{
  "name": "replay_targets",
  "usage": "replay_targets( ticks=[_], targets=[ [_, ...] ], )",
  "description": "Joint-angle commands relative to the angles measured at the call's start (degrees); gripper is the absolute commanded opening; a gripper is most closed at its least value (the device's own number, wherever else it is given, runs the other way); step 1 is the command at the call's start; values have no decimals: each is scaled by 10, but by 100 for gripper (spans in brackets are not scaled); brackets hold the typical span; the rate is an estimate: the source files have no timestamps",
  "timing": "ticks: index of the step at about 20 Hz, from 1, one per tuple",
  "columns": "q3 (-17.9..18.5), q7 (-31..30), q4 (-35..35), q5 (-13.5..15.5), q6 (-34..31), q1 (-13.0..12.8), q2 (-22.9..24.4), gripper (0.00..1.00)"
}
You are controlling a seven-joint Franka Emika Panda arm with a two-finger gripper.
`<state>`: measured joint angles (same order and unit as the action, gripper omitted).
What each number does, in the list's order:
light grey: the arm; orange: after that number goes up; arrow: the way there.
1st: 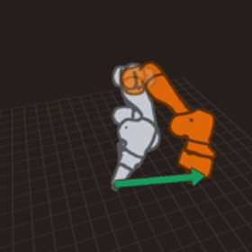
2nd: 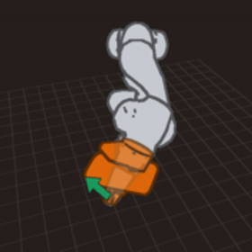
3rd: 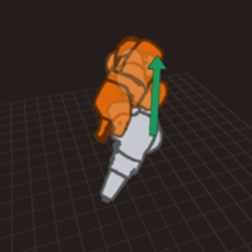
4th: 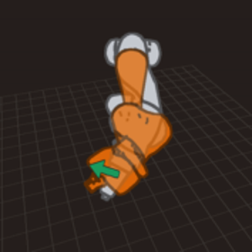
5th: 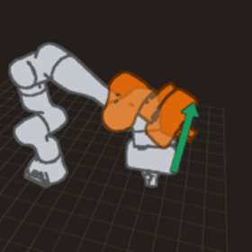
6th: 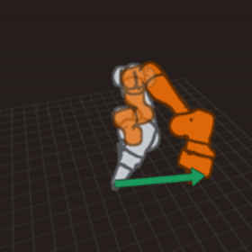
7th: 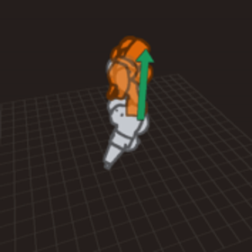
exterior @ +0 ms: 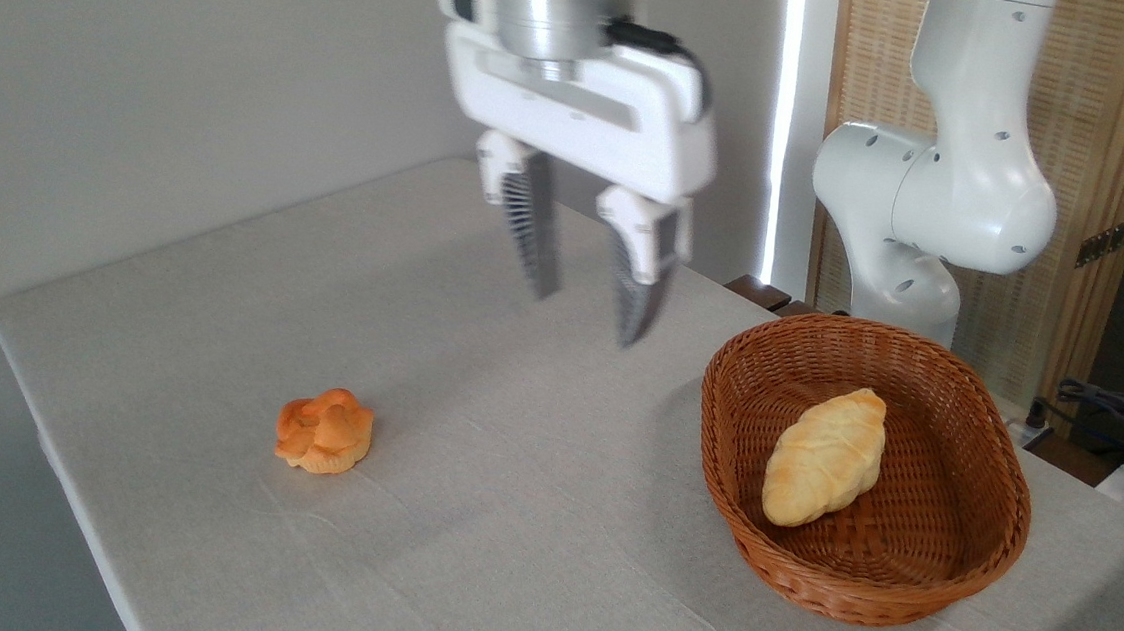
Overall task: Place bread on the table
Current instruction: 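Move the open gripper over the golden bread roll in the wicker basket, then lower the gripper and close it around the golden bread roll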
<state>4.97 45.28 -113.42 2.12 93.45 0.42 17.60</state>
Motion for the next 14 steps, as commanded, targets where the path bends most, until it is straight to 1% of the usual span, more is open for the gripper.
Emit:
replay_targets(
  ticks=[1,2,4,6,8,11,14],
  targets=[
    [66,66,-197,-22,48,-5,183,100],
    [91,81,-224,-38,49,-2,210,100],
    [120,106,-239,-60,40,-1,220,100],
    [123,115,-248,-76,38,-1,222,100],
    [123,115,-276,-83,44,-1,227,100],
    [123,116,-318,-99,72,-1,228,100],
    [124,116,-333,-113,101,-1,223,100]
  ],
)
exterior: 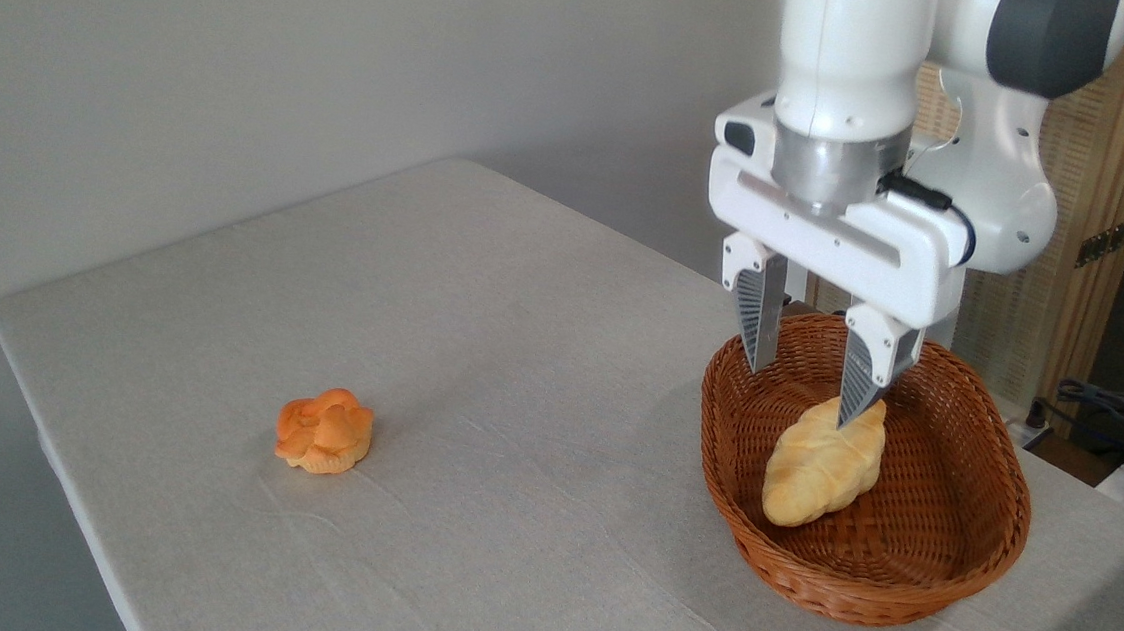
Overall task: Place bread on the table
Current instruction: 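Lower the gripper and close it around the golden bread roll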
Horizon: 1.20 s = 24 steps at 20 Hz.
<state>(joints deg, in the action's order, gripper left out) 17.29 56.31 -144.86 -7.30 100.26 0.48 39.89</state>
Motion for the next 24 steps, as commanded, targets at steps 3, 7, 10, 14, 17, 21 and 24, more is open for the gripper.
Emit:
replay_targets(
  ticks=[3,7,10,14,17,21,24],
  targets=[
    [9,6,-25,-37,42,1,-6,100],
    [20,14,-55,-60,56,0,-9,100],
    [21,16,-68,-63,60,0,-10,100],
    [26,21,-82,-63,75,0,-14,96],
    [38,39,-82,-64,75,0,-14,49],
    [38,40,-82,-64,74,0,-14,17],
    [38,40,-82,-64,74,0,-14,17]
  ],
)
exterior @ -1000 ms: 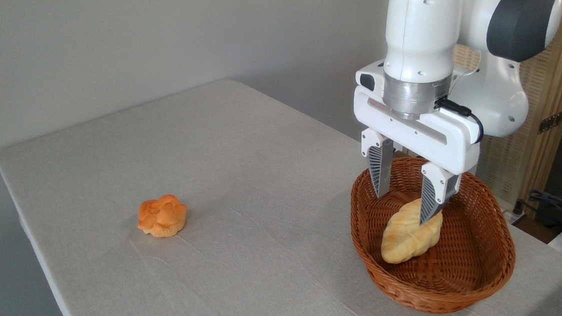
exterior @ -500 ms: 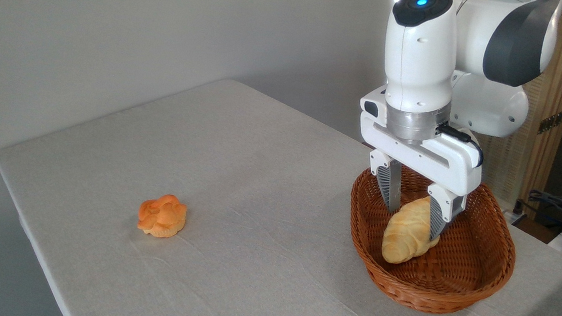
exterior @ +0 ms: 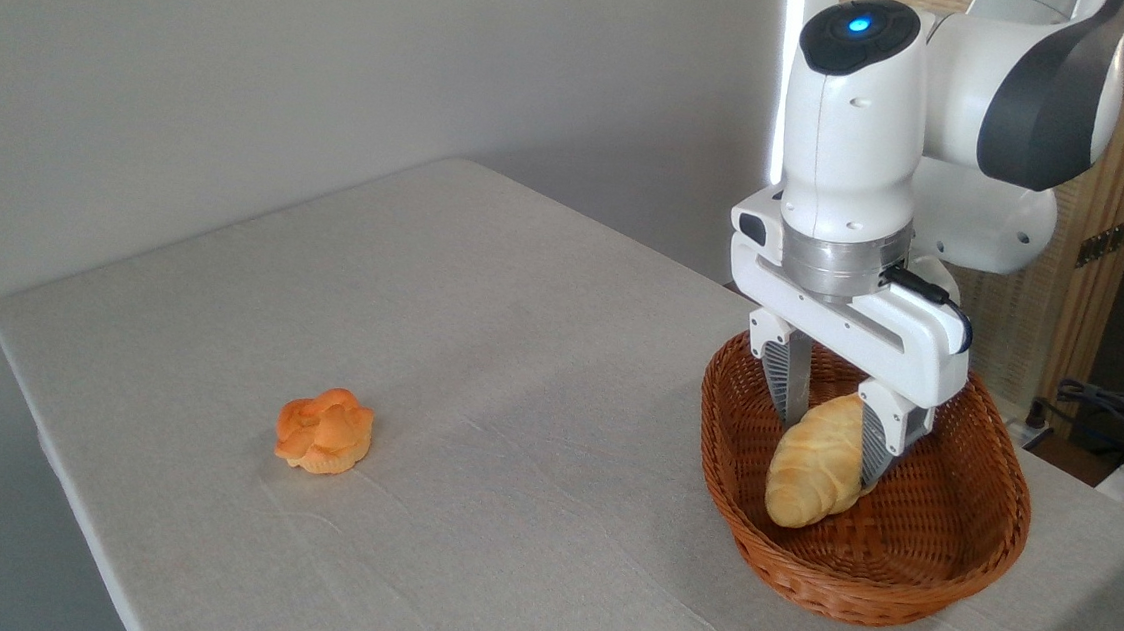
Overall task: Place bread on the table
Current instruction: 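Lower the gripper and close it around the golden bread roll, then lift the roll out of the basket and carry it beside the orange bun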
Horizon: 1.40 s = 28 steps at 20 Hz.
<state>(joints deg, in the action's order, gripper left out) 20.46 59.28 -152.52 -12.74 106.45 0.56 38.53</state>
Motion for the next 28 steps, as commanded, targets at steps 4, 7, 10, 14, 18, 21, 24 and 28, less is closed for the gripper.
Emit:
replay_targets(
  ticks=[4,7,10,14,18,21,24,28],
  targets=[
    [6,11,-4,-9,11,0,0,16],
    [6,22,0,-10,3,0,0,14],
    [7,54,41,-11,-50,0,0,14],
    [5,97,147,-6,-135,-1,-14,14],
    [-14,95,232,67,-136,-25,-58,15],
    [-16,95,346,148,-134,-77,-169,20],
    [-40,82,421,166,-96,-139,-246,25],
    [-74,38,423,210,31,-147,-286,30]
  ],
)
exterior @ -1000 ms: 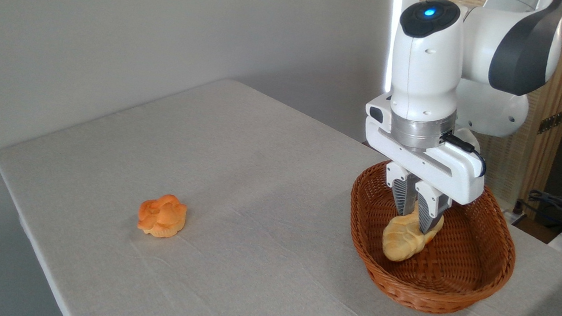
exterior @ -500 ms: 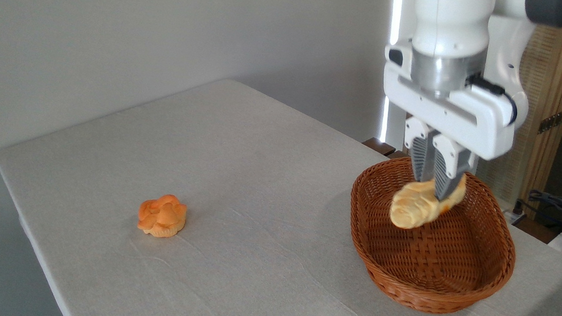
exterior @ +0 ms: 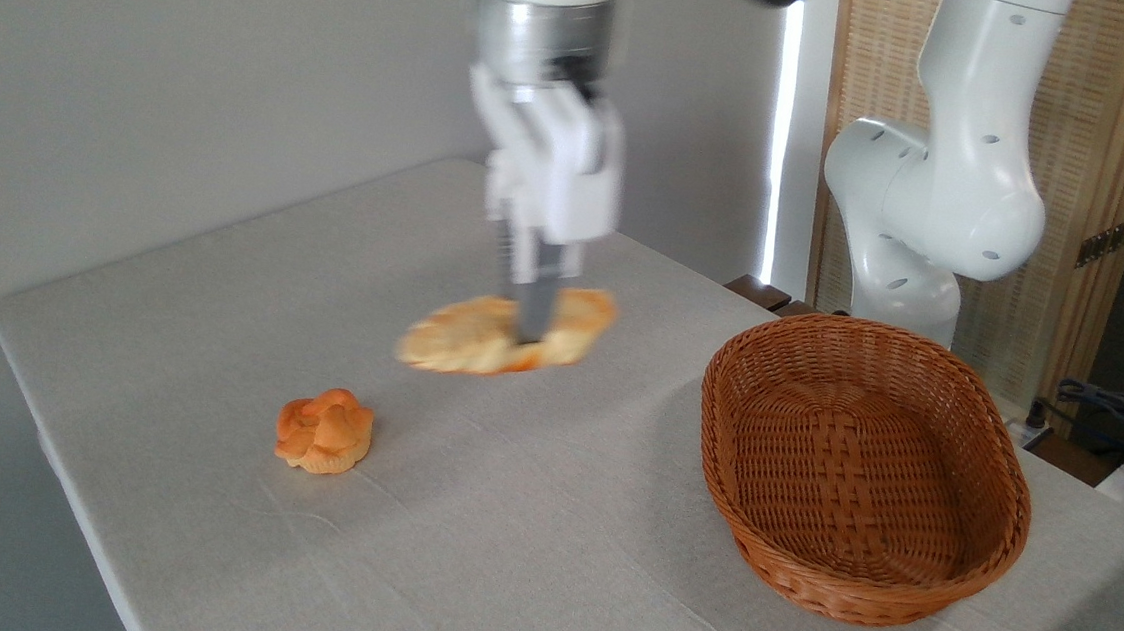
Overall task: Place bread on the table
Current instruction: 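Lift the roll out of the basket and carry it beside the orange bun, then lower the roll onto the table and open the gripper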
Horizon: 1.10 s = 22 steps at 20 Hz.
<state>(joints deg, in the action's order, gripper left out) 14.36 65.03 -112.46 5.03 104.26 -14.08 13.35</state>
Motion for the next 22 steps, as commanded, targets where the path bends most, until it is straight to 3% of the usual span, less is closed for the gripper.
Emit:
replay_targets(
  ticks=[1,3,5,7,9,11,22],
  targets=[
    [-22,-27,22,43,59,-2,-47,31],
    [-50,-31,22,60,69,-3,-80,32],
    [-69,-65,22,61,98,-3,-97,43],
    [-74,-108,22,63,115,-3,-106,66],
    [-75,-118,22,66,131,-3,-108,69],
    [-76,-119,22,64,129,-3,-108,100],
    [-79,-120,22,67,127,-3,-107,100]
  ],
)
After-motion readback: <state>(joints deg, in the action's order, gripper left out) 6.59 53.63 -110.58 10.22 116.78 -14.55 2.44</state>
